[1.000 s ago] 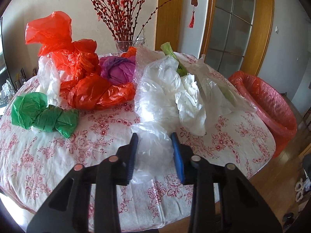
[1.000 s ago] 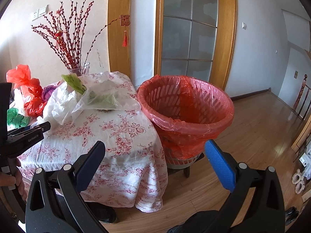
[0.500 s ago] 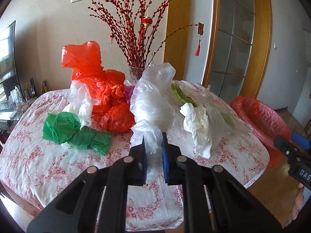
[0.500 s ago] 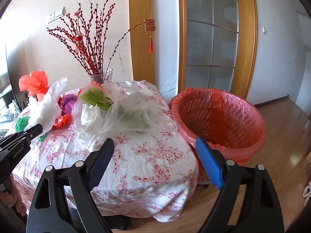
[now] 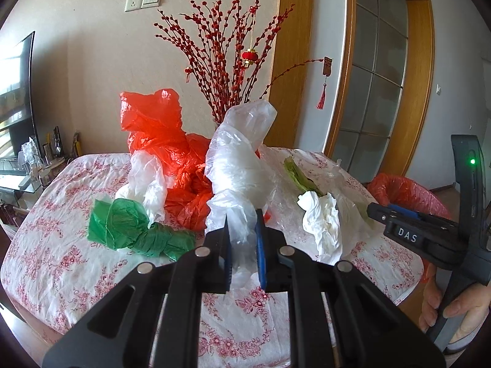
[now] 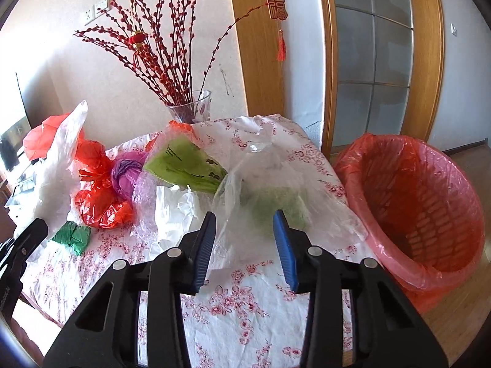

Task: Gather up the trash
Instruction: 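Carry the white bag in the left tool over the red bin and release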

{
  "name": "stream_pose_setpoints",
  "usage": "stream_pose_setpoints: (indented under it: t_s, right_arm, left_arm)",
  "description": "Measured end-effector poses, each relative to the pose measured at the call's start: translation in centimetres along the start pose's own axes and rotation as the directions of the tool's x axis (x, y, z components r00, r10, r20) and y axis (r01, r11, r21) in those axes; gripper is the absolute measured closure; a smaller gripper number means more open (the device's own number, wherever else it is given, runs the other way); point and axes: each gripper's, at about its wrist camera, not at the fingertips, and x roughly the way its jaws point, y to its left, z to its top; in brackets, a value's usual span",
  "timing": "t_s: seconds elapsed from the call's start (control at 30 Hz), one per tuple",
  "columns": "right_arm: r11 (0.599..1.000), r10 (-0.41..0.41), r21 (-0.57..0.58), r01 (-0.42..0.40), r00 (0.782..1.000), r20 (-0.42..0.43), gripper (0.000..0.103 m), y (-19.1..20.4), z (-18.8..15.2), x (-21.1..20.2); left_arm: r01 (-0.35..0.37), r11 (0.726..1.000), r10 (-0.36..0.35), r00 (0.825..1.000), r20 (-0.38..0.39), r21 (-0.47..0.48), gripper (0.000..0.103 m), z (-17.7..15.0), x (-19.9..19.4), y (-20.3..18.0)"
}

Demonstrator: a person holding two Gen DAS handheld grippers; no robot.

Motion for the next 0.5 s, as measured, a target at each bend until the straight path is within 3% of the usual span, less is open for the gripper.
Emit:
stream_pose_setpoints:
  t_s: [0.23, 0.3, 0.37, 0.5]
  right_arm:
    - [1.0, 0.008, 0.002, -0.007, 0.995, -0.096, 0.076, 0.0, 0.0, 3.6]
    - [1.0, 0.015, -0.004, -0.016, 0.993, -0.115, 0.085, 0.1, -0.3, 4.2]
    - [1.0, 0.003, -0.027, -0.006, 0.992, -0.123, 0.1, 0.2, -0.6, 4.6]
    - [1.0, 0.001, -0.026, -0.003, 0.997, -0.072, 0.102, -0.2, -0.3, 3.5]
  left_arm:
    - [0.005, 1.0, -0.005, 1.0, -0.009, 0.0, 0.089, 0.3, 0.8, 0.3]
    - [0.005, 1.0, -0.005, 1.0, -0.011, 0.003, 0.089, 0.1, 1.0, 0.3]
    - [0.006, 1.0, -0.006, 1.0, -0.014, 0.002, 0.089, 0.2, 1.1, 0.2]
    - [0.008, 1.0, -0.008, 1.0, -0.014, 0.009, 0.089, 0.2, 1.2, -0.1]
